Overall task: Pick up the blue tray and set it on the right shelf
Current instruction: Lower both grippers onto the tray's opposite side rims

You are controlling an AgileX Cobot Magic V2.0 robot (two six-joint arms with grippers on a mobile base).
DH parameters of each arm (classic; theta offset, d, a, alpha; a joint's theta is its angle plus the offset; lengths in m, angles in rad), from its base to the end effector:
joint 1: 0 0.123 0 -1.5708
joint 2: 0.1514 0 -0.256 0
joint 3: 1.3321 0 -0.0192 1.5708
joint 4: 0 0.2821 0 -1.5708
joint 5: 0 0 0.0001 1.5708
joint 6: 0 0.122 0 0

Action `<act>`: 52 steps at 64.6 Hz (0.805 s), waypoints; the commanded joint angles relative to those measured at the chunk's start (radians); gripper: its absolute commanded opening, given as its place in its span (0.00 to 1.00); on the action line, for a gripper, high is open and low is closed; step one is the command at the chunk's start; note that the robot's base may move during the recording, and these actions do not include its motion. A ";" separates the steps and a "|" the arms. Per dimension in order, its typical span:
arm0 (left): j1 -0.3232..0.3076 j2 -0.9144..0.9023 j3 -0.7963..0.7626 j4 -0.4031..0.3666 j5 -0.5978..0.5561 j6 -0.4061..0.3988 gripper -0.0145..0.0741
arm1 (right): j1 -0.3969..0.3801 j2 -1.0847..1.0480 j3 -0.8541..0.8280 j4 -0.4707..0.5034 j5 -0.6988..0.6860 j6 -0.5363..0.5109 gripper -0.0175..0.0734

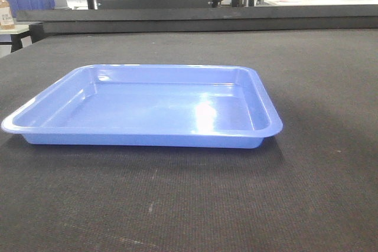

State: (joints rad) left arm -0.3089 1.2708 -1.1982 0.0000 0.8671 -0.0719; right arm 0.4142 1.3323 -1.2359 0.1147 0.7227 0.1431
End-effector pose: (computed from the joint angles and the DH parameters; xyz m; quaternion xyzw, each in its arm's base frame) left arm 0.3088 -0.0985 0.3076 0.1107 0.9296 -0.0665 0.3452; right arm 0.3173 0.1496 0.3136 -0.0996 0.9066 0.1620 0.3766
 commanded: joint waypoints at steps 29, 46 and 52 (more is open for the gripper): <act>0.005 0.456 -0.271 -0.005 0.016 -0.032 0.64 | -0.026 0.422 -0.273 -0.050 0.159 0.166 0.84; 0.038 0.536 -0.312 -0.017 0.040 -0.032 0.64 | -0.003 0.509 -0.390 -0.190 0.224 0.276 0.84; 0.055 0.556 -0.312 -0.048 0.043 -0.032 0.64 | -0.003 0.525 -0.394 -0.190 0.226 0.277 0.84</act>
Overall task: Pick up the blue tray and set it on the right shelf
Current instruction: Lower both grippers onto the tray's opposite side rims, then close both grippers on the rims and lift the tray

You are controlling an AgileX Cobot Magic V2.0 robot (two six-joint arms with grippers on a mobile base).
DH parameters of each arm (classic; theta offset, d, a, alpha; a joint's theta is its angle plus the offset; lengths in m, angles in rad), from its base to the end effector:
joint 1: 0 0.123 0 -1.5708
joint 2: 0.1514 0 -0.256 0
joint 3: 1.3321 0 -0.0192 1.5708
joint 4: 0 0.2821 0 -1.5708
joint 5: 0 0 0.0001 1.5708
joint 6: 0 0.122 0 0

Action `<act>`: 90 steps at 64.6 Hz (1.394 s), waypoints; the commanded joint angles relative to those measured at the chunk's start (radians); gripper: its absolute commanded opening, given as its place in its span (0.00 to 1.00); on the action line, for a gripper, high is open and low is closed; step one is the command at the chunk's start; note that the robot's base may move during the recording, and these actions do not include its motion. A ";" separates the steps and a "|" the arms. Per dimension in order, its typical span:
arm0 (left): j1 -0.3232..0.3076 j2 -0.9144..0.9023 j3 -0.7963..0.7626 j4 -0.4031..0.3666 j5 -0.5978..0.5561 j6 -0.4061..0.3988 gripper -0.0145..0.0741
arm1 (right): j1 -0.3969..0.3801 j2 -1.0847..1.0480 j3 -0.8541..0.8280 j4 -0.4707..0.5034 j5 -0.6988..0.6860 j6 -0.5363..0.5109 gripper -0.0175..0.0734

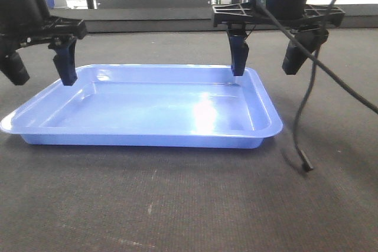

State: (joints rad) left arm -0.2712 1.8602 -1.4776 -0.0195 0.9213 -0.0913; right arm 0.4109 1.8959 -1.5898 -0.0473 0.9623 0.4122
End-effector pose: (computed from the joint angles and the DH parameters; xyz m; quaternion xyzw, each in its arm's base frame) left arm 0.4108 -0.1162 0.1764 0.0840 0.9807 -0.0403 0.1717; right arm 0.4082 0.1727 0.1952 -0.0089 0.9808 0.0576 0.1861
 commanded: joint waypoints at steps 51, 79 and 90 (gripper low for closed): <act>0.015 0.035 -0.032 -0.065 0.003 0.012 0.34 | 0.000 0.084 -0.039 -0.006 0.020 0.003 0.40; 0.015 0.002 -0.088 -0.060 0.153 0.014 0.12 | 0.000 -0.006 -0.041 -0.007 0.024 0.001 0.26; 0.015 -0.134 -0.095 -0.050 0.213 0.014 0.12 | 0.000 -0.127 -0.037 -0.023 0.049 0.001 0.26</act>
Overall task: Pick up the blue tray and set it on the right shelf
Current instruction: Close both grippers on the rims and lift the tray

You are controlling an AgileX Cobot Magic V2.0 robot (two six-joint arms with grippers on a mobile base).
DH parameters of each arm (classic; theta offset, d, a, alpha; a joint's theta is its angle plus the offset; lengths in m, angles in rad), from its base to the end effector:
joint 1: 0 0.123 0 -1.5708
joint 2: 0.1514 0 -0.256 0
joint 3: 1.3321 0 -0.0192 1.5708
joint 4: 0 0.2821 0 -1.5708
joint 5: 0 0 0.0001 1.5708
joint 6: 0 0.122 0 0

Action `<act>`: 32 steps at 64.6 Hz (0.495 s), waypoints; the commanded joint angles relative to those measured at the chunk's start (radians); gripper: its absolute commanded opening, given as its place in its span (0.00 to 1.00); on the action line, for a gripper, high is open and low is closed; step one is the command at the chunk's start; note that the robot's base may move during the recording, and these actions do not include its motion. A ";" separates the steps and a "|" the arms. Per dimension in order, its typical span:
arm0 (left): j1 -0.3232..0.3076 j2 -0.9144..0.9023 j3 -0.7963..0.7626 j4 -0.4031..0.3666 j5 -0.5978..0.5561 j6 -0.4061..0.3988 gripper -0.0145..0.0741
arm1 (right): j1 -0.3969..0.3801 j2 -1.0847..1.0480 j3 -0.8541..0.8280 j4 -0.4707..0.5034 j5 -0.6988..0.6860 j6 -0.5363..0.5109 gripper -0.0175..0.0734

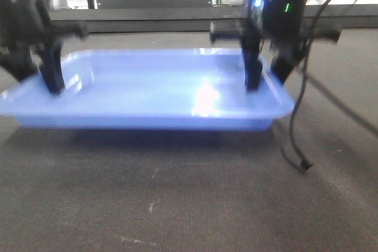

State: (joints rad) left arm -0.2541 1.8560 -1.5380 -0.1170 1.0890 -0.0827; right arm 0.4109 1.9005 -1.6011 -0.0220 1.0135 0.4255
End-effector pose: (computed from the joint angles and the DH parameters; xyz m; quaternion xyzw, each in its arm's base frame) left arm 0.4011 -0.1172 0.1917 0.0645 0.9885 -0.0750 0.1140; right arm 0.4038 0.1735 0.1945 0.0031 0.9851 0.0604 0.1611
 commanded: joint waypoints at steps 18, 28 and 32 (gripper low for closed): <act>-0.034 -0.355 0.070 0.052 0.121 0.002 0.12 | 0.030 -0.350 0.091 -0.130 0.065 -0.025 0.26; -0.098 -0.437 0.160 0.052 0.124 -0.044 0.12 | 0.057 -0.443 0.172 -0.142 0.087 -0.025 0.26; -0.137 -0.453 0.176 0.052 0.144 -0.048 0.12 | 0.071 -0.476 0.193 -0.141 0.093 -0.025 0.26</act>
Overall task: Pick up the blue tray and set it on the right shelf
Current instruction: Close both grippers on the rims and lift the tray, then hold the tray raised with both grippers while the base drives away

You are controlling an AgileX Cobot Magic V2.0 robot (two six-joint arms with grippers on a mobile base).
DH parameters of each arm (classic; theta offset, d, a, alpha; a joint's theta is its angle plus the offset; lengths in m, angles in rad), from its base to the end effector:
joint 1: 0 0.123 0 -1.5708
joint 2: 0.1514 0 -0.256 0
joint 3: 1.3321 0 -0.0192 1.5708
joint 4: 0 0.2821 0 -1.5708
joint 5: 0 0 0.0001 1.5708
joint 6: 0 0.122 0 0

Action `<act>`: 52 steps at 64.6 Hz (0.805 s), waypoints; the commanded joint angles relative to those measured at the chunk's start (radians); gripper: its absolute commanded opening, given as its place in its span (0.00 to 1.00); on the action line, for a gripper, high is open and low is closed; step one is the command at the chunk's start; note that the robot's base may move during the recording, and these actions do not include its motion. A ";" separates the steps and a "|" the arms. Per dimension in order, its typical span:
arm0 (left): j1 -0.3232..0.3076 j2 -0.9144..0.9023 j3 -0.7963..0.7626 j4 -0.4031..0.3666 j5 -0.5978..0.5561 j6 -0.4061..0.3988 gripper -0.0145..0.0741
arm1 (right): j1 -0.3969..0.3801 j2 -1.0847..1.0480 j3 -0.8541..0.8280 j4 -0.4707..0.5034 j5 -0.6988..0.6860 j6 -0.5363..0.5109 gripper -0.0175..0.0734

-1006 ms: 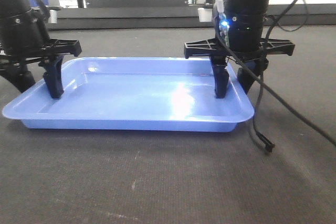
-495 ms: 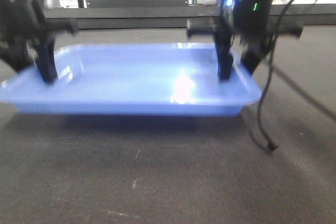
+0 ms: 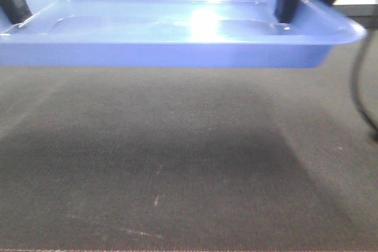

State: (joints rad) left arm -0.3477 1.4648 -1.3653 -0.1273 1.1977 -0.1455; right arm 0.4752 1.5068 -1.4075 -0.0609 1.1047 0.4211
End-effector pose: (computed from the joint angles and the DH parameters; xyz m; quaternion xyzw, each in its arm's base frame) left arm 0.3119 -0.1284 0.2812 0.0870 0.9780 -0.1043 0.1584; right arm 0.3214 0.1579 0.2844 -0.0335 0.9733 0.0708 0.2156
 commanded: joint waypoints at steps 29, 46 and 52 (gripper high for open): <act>-0.276 -0.079 -0.046 0.164 0.052 -0.123 0.12 | 0.034 -0.179 0.009 -0.100 0.054 -0.021 0.26; -0.276 -0.079 -0.069 0.160 0.064 -0.134 0.12 | 0.034 -0.179 0.009 -0.100 0.054 -0.021 0.26; -0.276 -0.079 -0.069 0.144 0.068 -0.134 0.11 | 0.034 -0.179 0.009 -0.100 0.054 -0.021 0.26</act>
State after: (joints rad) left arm -0.6025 1.4184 -1.4009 0.0328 1.2323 -0.3192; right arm 0.5031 1.3660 -1.3688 -0.1482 1.2288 0.4333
